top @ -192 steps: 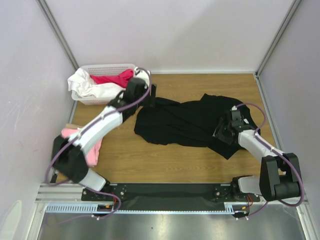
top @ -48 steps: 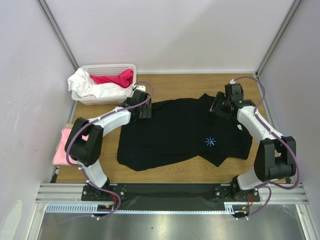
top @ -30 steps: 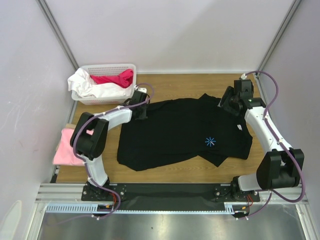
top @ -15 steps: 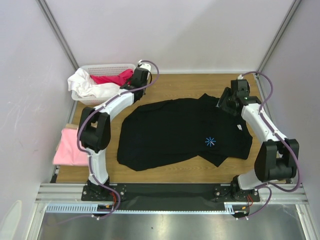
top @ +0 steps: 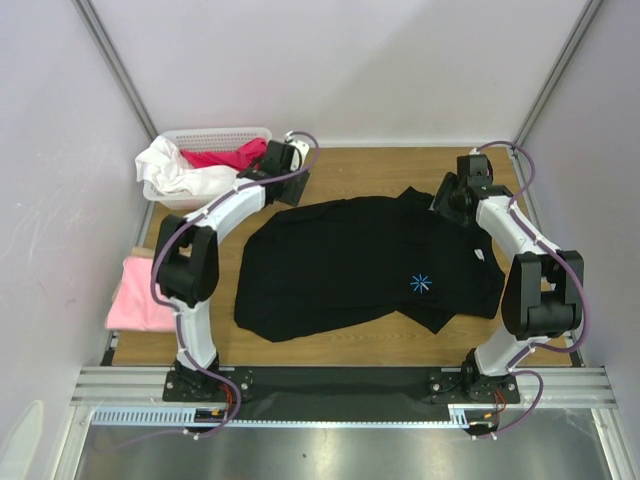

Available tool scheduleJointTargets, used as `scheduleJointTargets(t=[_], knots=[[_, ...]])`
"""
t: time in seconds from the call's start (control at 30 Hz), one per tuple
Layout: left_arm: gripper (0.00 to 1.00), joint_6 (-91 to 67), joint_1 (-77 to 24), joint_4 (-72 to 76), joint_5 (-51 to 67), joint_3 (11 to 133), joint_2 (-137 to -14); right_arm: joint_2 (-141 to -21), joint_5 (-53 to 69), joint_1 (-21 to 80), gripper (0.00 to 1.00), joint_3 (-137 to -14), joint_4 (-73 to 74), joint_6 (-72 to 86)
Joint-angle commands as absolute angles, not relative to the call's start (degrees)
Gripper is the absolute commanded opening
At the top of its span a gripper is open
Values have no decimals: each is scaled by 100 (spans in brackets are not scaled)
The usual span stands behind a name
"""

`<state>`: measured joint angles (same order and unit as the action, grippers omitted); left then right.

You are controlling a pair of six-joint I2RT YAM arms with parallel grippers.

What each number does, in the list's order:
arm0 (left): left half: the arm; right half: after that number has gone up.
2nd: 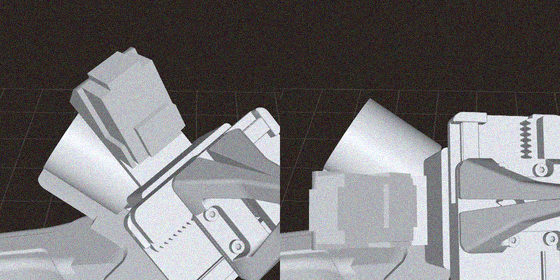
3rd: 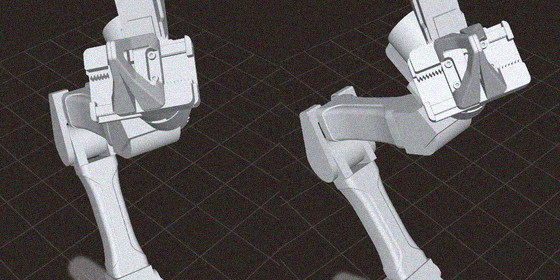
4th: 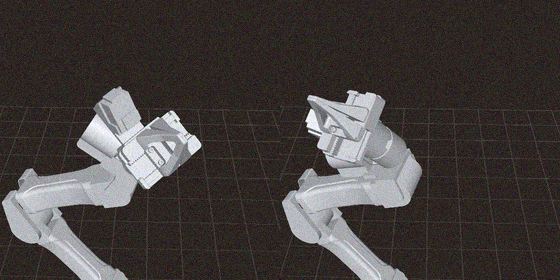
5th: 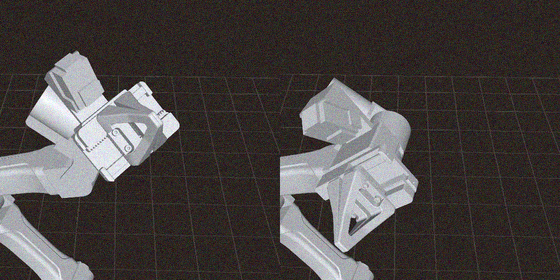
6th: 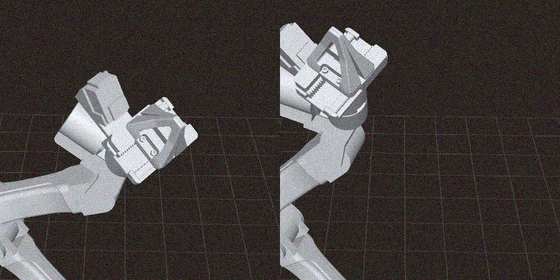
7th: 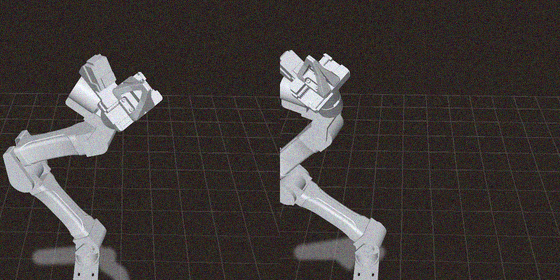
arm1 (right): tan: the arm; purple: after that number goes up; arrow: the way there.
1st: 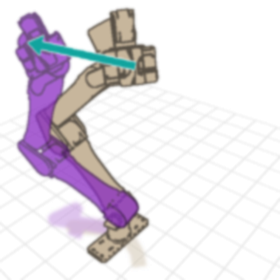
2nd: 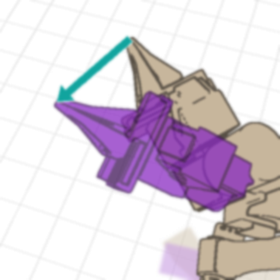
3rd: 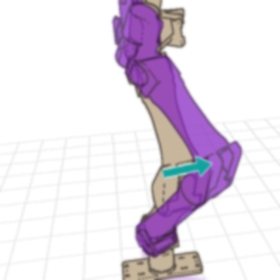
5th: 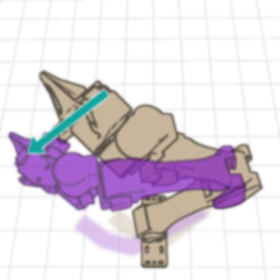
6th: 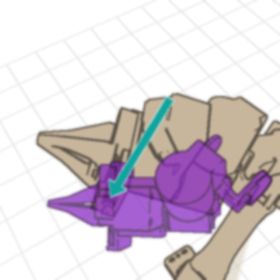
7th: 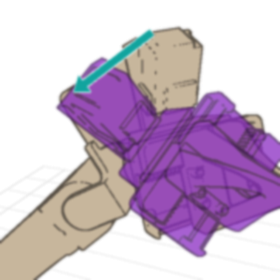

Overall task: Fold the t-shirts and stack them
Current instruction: Flatten the tshirt out

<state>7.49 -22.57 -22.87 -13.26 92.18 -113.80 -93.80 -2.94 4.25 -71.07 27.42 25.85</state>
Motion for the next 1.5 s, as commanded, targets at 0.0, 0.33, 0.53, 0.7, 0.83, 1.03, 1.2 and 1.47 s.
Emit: scheduleJointTargets(t=[0.0, 0.33, 0.53, 0.7, 0.83, 1.03, 1.2, 1.47], knots=[[75, 457, -2232, -2497, -415, 8501, -10549, -9369, -97, 413, 57, -7330, 2654, 2610], [75, 457, -2171, -2083, -133, 7664, -10486, -9141, -184, 413, 57, -7067, 2830, 2654], [73, 518, -2101, -1881, -114, 7427, -10626, -9237, -185, 413, 57, -7119, 2777, 2725], [64, 422, -2022, -1565, -544, 7444, -10793, -9404, -114, 431, 57, -7312, 2821, 2698], [47, 316, -2013, -1477, -615, 7699, -10933, -9475, -176, 439, 57, -7409, 2883, 2707], [0, 518, -2013, -1538, -896, 7980, -11144, -9492, -281, 448, 57, -7453, 2848, 2760], [0, 1010, -2013, -1749, -1221, 8551, -11232, -9554, -237, 448, 57, -7497, 2856, 2742], [0, 1872, -1978, -1767, -1740, 9806, -12021, -9826, -132, 439, 57, -7629, 2804, 2672]])
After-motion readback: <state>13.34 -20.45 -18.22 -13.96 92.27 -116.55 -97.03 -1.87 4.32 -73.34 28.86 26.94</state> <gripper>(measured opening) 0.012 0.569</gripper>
